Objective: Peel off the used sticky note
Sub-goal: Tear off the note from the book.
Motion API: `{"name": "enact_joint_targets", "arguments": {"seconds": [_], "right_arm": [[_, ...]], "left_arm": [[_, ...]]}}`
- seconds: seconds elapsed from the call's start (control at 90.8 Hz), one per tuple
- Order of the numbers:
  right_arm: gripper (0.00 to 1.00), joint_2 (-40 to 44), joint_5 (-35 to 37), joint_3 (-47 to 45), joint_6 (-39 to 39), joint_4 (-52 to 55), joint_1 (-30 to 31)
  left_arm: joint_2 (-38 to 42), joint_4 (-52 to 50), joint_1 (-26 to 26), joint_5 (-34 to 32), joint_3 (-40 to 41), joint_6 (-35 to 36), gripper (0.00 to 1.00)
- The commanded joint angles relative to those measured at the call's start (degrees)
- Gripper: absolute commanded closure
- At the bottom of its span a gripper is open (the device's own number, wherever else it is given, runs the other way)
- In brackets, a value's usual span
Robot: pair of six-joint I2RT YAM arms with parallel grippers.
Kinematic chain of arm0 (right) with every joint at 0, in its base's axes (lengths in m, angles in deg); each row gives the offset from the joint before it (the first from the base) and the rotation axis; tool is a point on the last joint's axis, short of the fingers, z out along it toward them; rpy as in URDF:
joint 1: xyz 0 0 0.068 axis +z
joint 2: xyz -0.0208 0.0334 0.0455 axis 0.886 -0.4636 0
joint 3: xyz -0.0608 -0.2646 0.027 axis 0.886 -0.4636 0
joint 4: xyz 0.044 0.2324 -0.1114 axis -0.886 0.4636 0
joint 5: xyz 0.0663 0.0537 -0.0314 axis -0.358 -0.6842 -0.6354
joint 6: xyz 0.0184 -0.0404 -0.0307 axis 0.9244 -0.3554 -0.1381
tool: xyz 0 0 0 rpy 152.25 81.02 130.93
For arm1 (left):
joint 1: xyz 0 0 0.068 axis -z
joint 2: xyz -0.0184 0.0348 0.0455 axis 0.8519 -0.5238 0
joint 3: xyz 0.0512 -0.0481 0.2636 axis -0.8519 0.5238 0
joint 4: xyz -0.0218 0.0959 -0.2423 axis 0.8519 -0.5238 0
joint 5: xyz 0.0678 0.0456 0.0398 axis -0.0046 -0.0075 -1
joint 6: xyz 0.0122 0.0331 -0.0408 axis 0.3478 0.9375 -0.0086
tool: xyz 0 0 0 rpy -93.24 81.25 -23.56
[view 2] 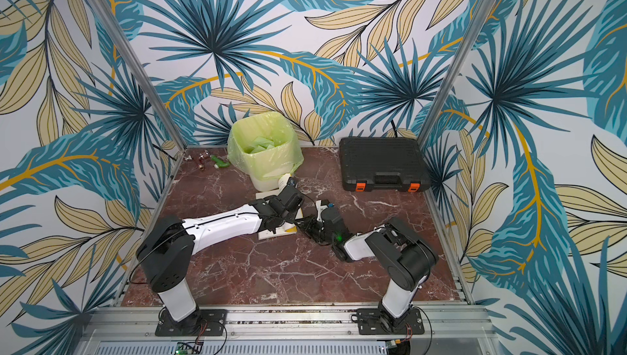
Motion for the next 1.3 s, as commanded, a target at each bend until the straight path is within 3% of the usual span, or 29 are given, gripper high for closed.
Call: {"name": "enact_joint_targets", "arguments": {"seconds": [0.0, 0.947, 1.013, 1.146, 1.289], "right_arm": [[1.00, 1.00, -1.51, -0.58, -0.79, 3.15, 0.30], [1.00, 2.89, 3.89, -1.88, -1.43, 11.02, 0.33], [1.00, 2.88, 4.00, -1.89, -1.37, 11.10, 0.35], [1.00, 3.14, 4.34, -1.89, -1.44, 11.45, 0.32], [1.00, 3.25, 4.40, -1.94, -1.63, 11.48, 0.31]], "left_arm": [[-0.75, 2.13, -0.42, 2.26, -1.00, 0.67, 1.00], [12.54, -4.70, -4.73, -7.73, 3.79, 6.54, 1.00], [14.55, -4.98, -4.69, -4.44, 3.85, 7.52, 1.00], [21.07, -1.81, -4.71, 10.11, 4.87, 9.84, 1.00], [27.39, 2.83, -6.62, 19.86, 5.13, 9.63, 1.00]]}}
